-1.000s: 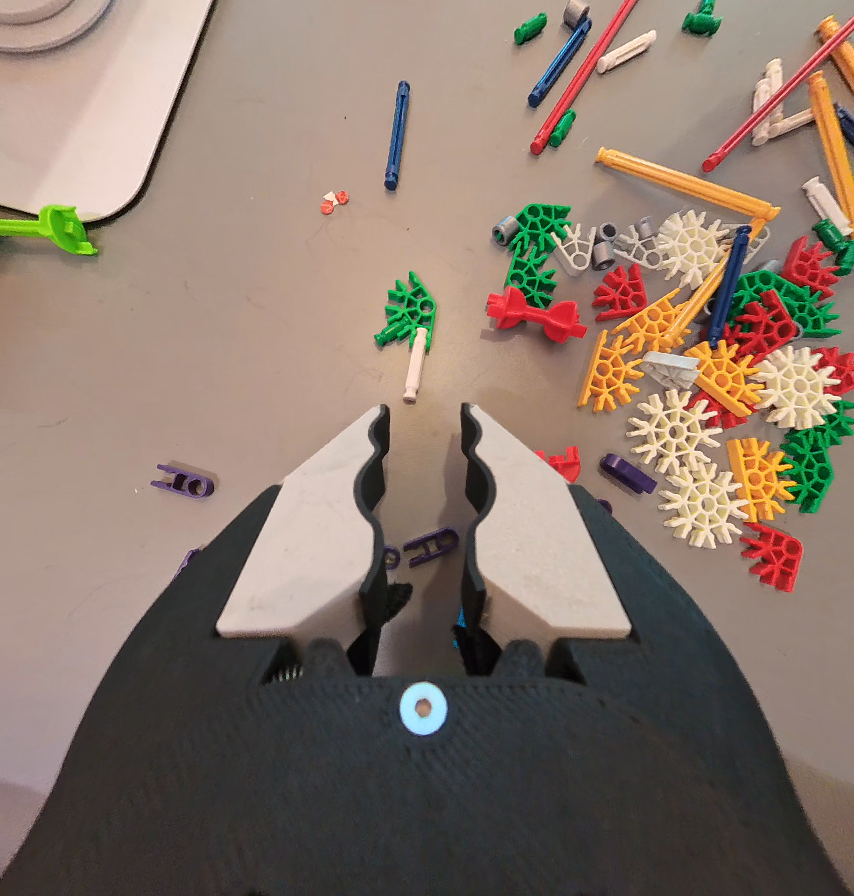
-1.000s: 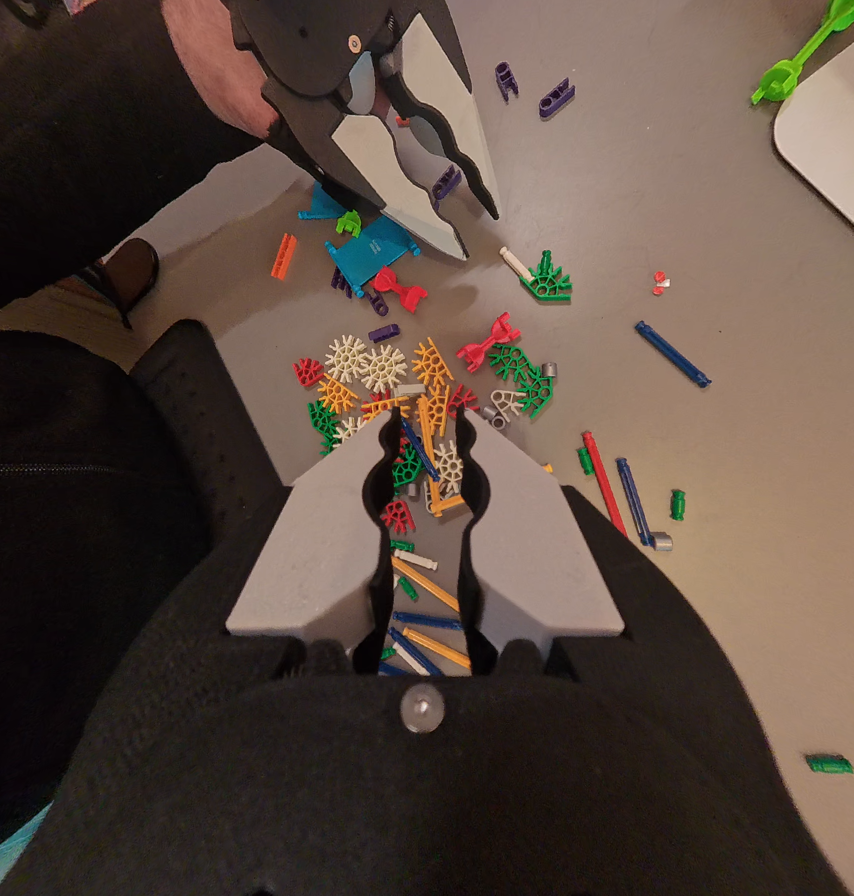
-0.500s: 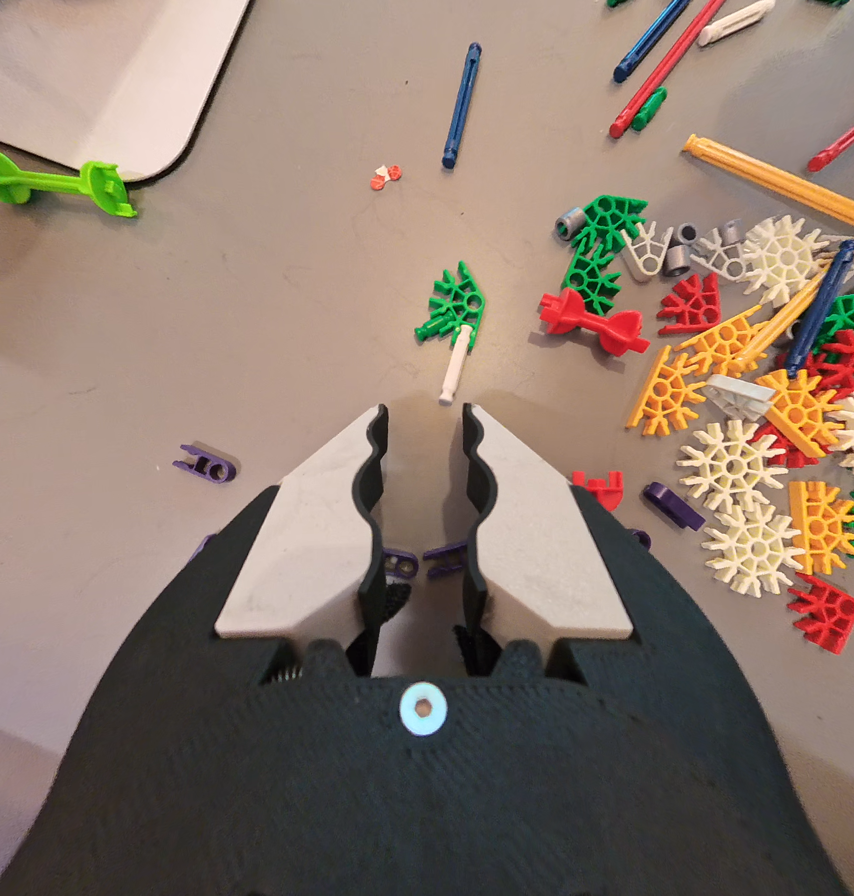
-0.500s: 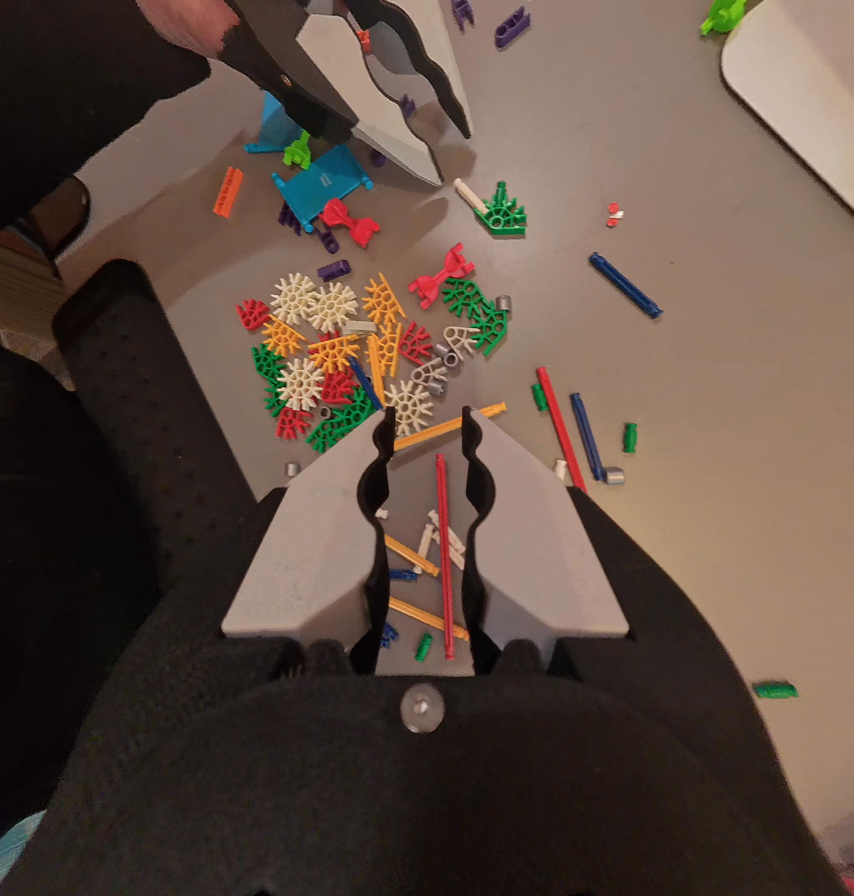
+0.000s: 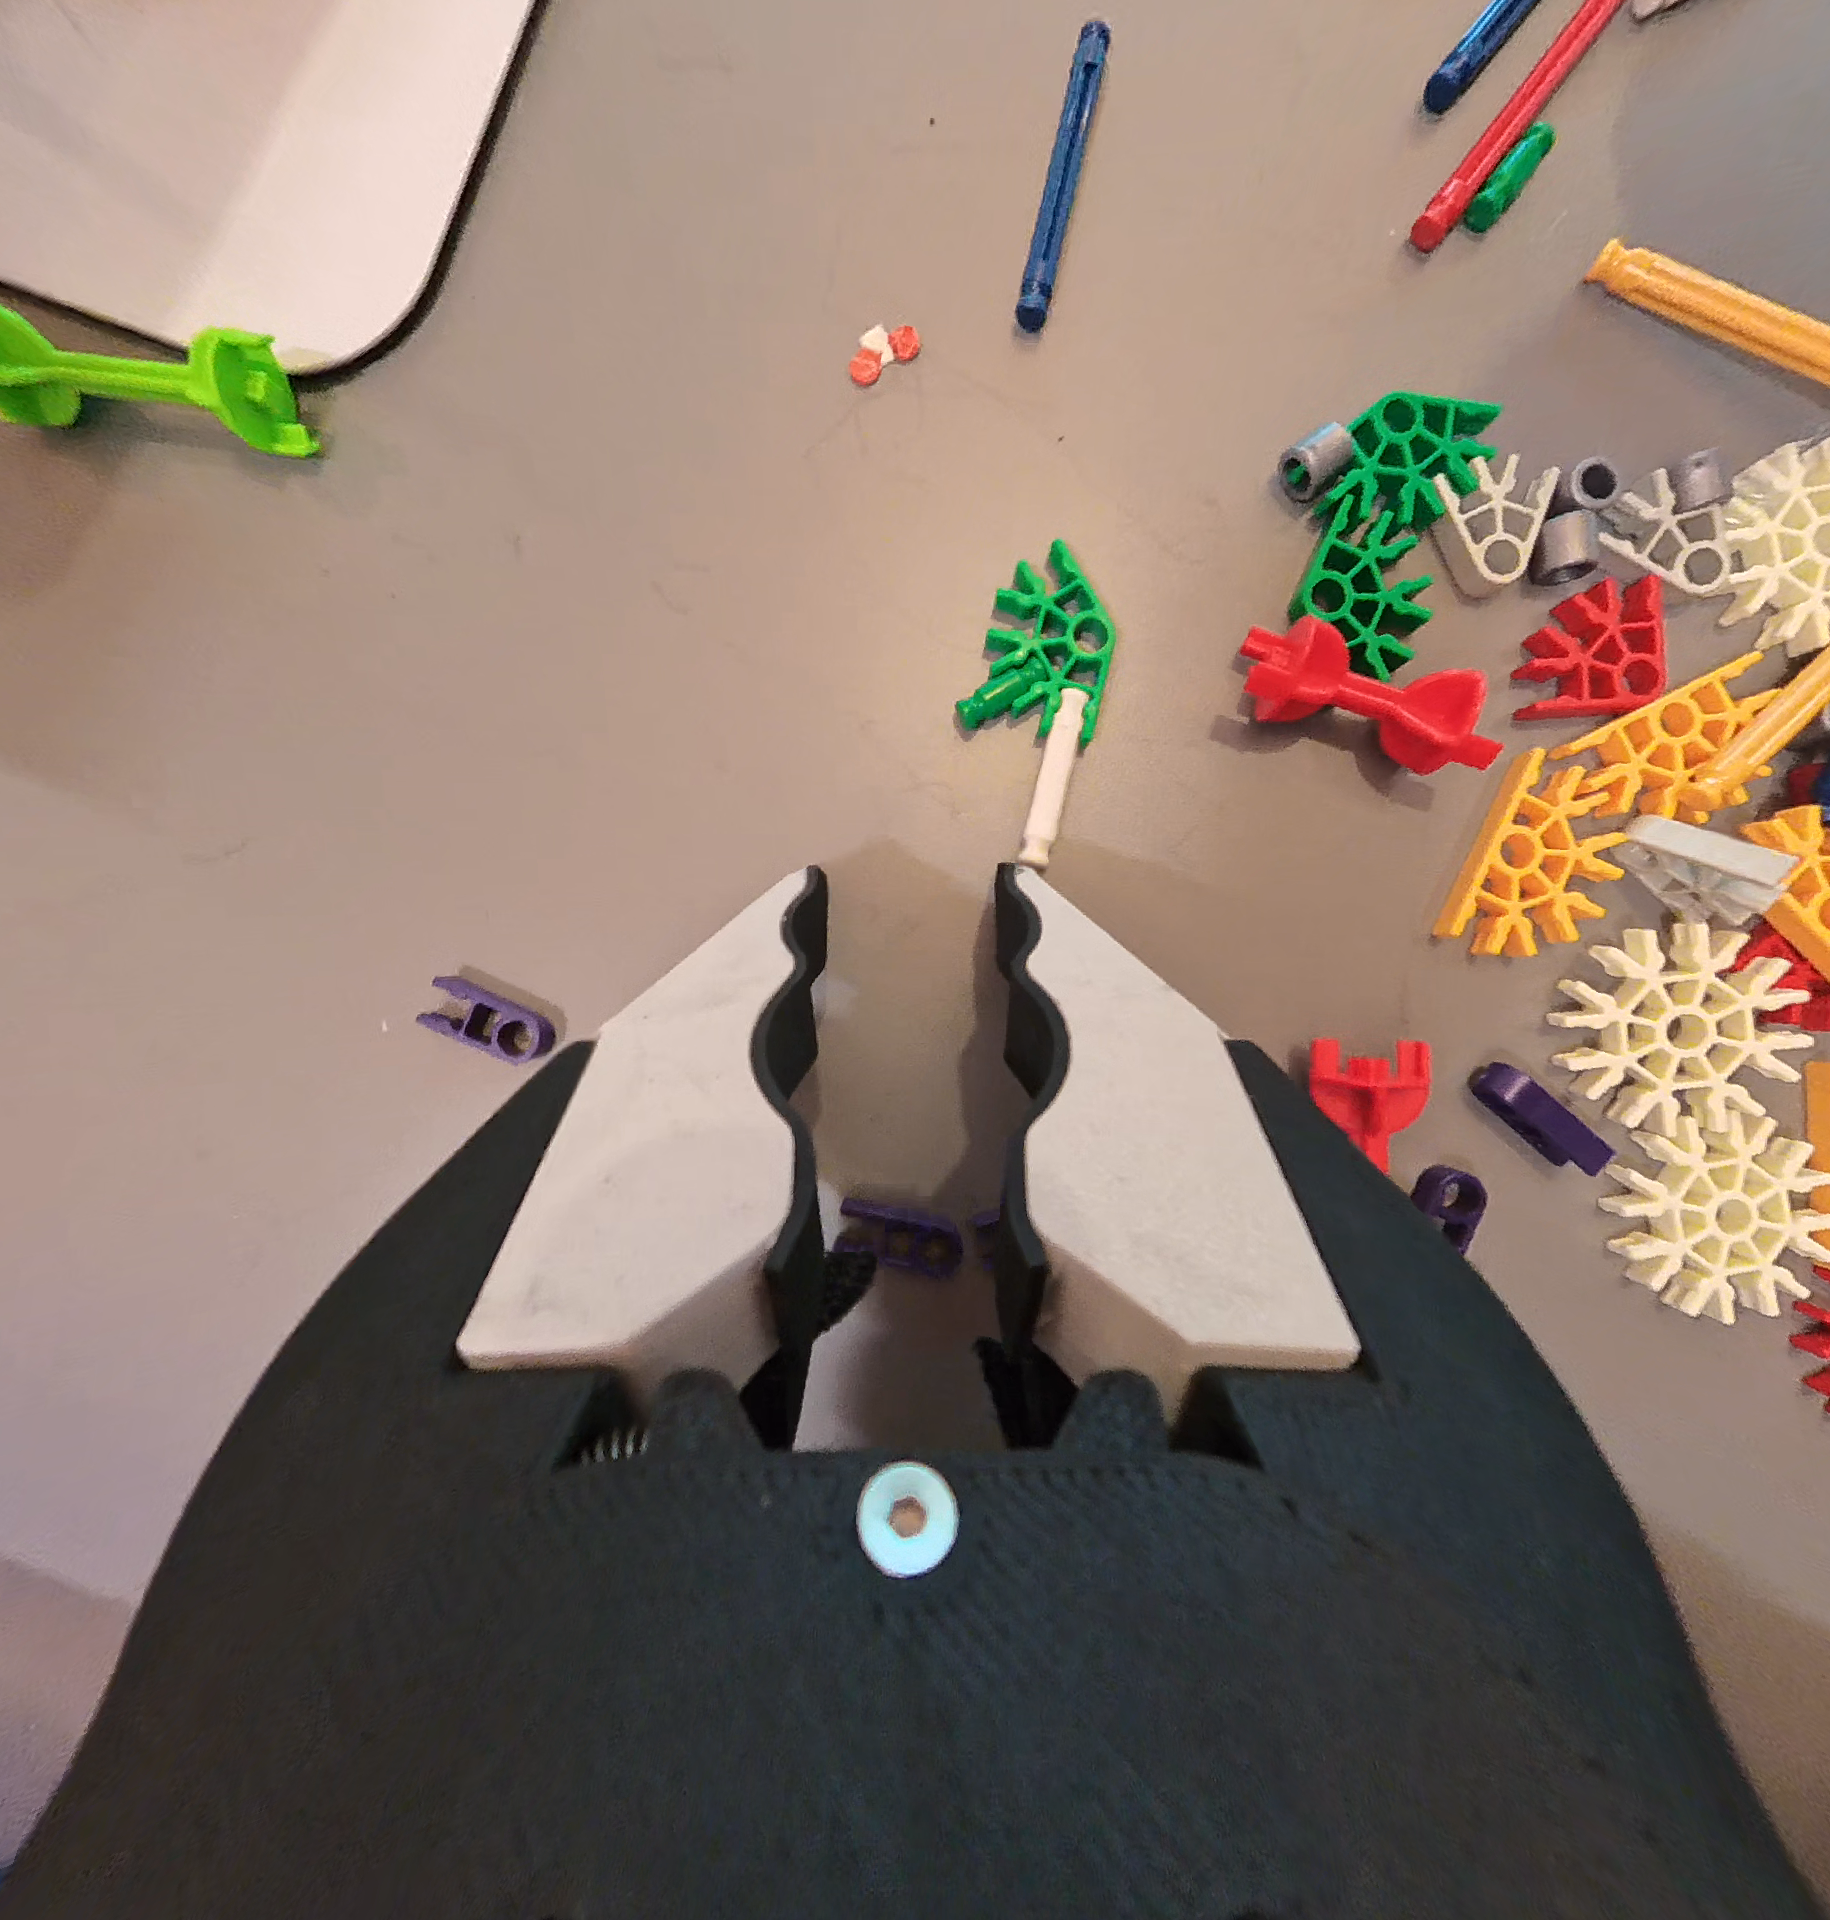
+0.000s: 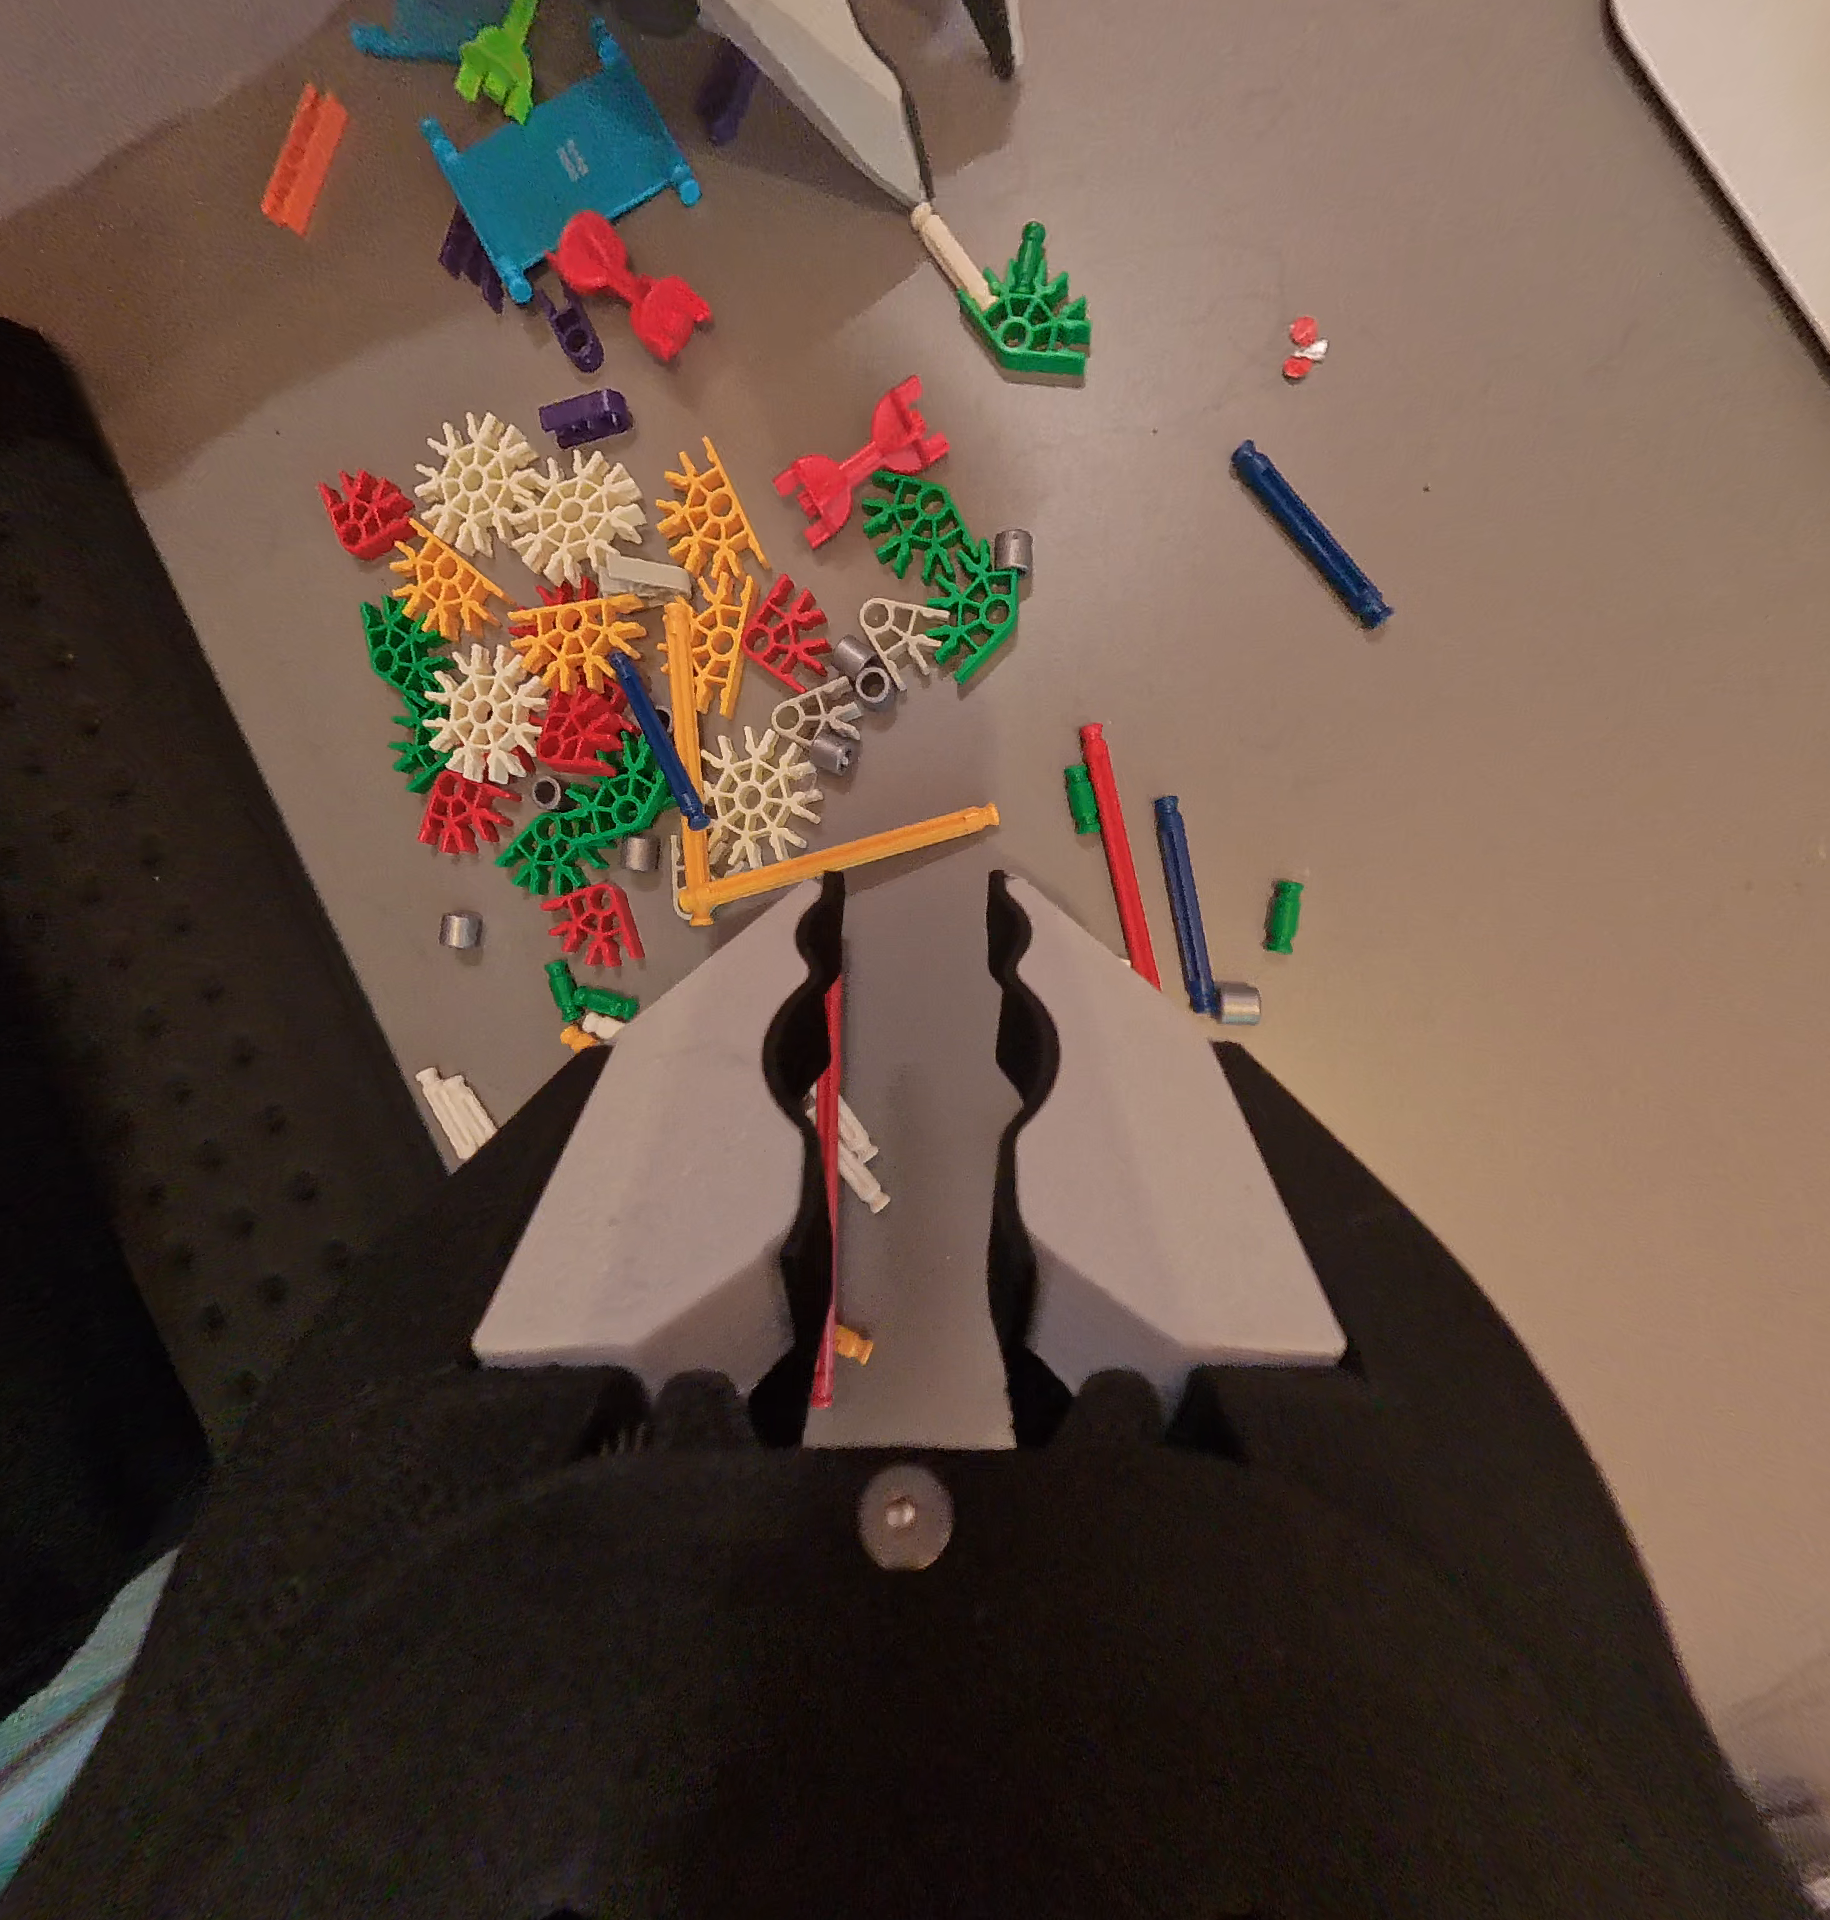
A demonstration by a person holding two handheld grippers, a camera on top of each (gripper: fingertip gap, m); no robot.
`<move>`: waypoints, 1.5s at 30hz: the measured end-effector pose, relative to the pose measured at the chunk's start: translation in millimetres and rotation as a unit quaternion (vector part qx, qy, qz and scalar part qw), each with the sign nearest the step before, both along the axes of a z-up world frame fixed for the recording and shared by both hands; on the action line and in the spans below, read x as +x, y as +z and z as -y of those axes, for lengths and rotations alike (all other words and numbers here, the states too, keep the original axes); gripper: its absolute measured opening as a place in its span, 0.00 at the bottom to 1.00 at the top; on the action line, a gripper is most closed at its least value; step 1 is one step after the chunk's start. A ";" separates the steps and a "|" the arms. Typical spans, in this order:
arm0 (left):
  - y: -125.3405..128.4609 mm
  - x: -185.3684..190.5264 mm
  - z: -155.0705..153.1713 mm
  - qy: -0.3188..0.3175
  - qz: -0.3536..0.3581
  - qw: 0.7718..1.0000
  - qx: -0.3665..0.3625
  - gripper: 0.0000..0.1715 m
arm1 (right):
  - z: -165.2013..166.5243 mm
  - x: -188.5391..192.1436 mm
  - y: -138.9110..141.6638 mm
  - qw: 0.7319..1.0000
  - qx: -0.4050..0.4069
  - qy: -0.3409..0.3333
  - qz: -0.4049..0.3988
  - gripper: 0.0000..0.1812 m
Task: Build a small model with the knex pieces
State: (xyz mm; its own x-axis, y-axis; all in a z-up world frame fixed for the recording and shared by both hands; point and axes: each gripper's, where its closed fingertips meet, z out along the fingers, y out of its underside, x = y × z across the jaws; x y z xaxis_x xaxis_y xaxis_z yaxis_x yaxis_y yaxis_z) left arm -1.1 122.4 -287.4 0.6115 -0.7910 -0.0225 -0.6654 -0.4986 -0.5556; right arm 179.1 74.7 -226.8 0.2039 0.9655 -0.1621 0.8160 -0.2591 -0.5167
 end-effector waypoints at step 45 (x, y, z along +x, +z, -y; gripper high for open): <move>14.5 -0.3 -2.8 0.024 -0.026 0.998 0.043 0.24 | 89.0 18.4 -47.5 0.953 0.067 0.293 0.040 0.08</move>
State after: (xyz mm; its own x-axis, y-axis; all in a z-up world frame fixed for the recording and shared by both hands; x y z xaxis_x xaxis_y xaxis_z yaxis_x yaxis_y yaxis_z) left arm -1.4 125.2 -272.9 0.6447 -0.7545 -0.1230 -0.6713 -0.4819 -0.5631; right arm 197.5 -14.3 -274.4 -0.3709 0.9280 -0.0352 0.8379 0.3181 -0.4436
